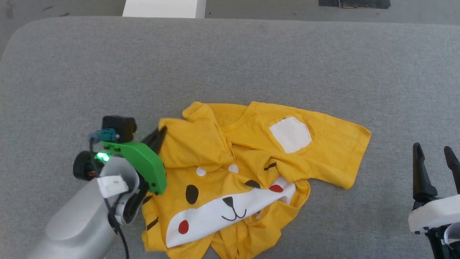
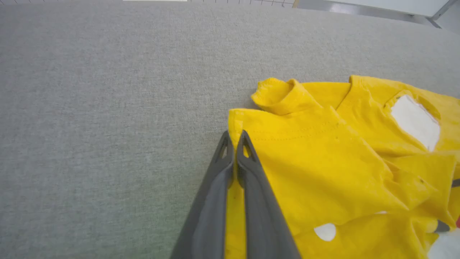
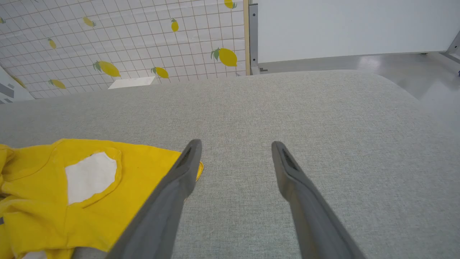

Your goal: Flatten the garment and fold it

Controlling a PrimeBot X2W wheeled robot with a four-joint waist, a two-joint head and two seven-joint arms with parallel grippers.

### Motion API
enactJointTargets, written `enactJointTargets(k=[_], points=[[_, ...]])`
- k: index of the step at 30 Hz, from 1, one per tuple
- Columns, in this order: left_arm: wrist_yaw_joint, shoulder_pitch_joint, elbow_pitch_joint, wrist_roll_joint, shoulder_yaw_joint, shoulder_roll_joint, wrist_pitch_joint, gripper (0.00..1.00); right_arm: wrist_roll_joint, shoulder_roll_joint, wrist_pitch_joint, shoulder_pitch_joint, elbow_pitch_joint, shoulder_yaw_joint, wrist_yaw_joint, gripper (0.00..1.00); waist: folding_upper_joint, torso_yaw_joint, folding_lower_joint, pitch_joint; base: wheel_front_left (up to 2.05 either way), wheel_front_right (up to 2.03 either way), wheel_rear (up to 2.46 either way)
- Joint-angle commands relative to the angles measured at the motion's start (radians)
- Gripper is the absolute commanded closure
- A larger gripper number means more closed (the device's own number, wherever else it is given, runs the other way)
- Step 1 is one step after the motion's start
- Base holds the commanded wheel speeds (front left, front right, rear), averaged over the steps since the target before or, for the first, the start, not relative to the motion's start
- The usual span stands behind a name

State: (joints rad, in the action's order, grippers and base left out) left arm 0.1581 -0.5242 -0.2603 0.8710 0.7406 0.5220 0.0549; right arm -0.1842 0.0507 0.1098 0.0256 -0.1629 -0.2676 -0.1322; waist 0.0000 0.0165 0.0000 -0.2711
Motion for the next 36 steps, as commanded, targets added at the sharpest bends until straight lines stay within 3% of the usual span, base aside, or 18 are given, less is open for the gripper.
enactJointTargets(k=[1, 4, 9, 15, 21, 25, 26, 27, 32, 36], points=[[0.003, -0.017, 0.006, 0.015, -0.025, 0.0, -0.025, 1.0, 0.004, -0.001, 0.003, 0.001, -0.005, -0.003, 0.002, 0.0, 0.0, 0.004, 0.0, 0.004, 0.0, 0.0, 0.0], [0.033, 0.0, 0.04, 0.055, -0.098, 0.005, -0.086, 1.0, 0.003, -0.001, 0.005, 0.003, -0.003, -0.007, 0.002, 0.0, 0.0, 0.009, 0.0, 0.013, 0.0, 0.0, 0.0], [0.151, 0.102, 0.113, 0.12, -0.253, 0.031, -0.209, 1.0, -0.002, -0.001, 0.003, 0.007, 0.003, -0.009, 0.002, 0.0, 0.0, 0.016, 0.0, 0.024, 0.0, 0.0, 0.0], [0.265, 0.308, 0.12, 0.216, -0.402, 0.034, -0.276, 1.0, -0.008, -0.001, -0.001, 0.01, 0.011, -0.002, 0.002, 0.0, 0.0, 0.014, 0.0, 0.023, 0.0, 0.0, 0.0], [0.338, 0.479, 0.117, 0.268, -0.47, -0.028, -0.299, 1.0, -0.008, -0.001, 0.0, 0.012, 0.018, -0.007, 0.002, 0.0, 0.0, 0.015, 0.0, 0.019, 0.0, 0.0, 0.0], [0.333, 0.523, 0.115, 0.28, -0.473, -0.067, -0.304, 1.0, -0.006, -0.001, 0.002, 0.009, 0.022, -0.009, 0.002, 0.0, 0.0, 0.021, 0.0, 0.022, 0.0, 0.0, 0.0], [0.327, 0.523, 0.116, 0.28, -0.473, -0.074, -0.305, 0.77, -0.006, -0.001, 0.003, 0.009, 0.024, -0.008, 0.002, 0.0, 0.0, 0.024, 0.0, 0.023, 0.0, 0.0, 0.0], [0.32, 0.519, 0.12, 0.269, -0.473, -0.077, -0.307, 0.0, -0.006, -0.001, 0.004, 0.009, 0.026, -0.006, 0.002, 0.0, 0.0, 0.026, 0.0, 0.025, 0.0, 0.0, 0.0], [0.281, 0.478, 0.189, 0.182, -0.517, -0.088, -0.315, 0.0, -0.005, -0.001, 0.007, 0.007, 0.031, -0.004, 0.002, 0.0, 0.0, 0.034, 0.0, 0.041, 0.0, 0.0, 0.0], [0.22, 0.442, 0.349, -0.065, -0.596, -0.106, -0.316, 0.0, -0.004, -0.001, 0.008, 0.012, 0.036, -0.003, 0.002, 0.0, 0.0, 0.035, 0.0, 0.055, 0.0, 0.0, 0.0]])
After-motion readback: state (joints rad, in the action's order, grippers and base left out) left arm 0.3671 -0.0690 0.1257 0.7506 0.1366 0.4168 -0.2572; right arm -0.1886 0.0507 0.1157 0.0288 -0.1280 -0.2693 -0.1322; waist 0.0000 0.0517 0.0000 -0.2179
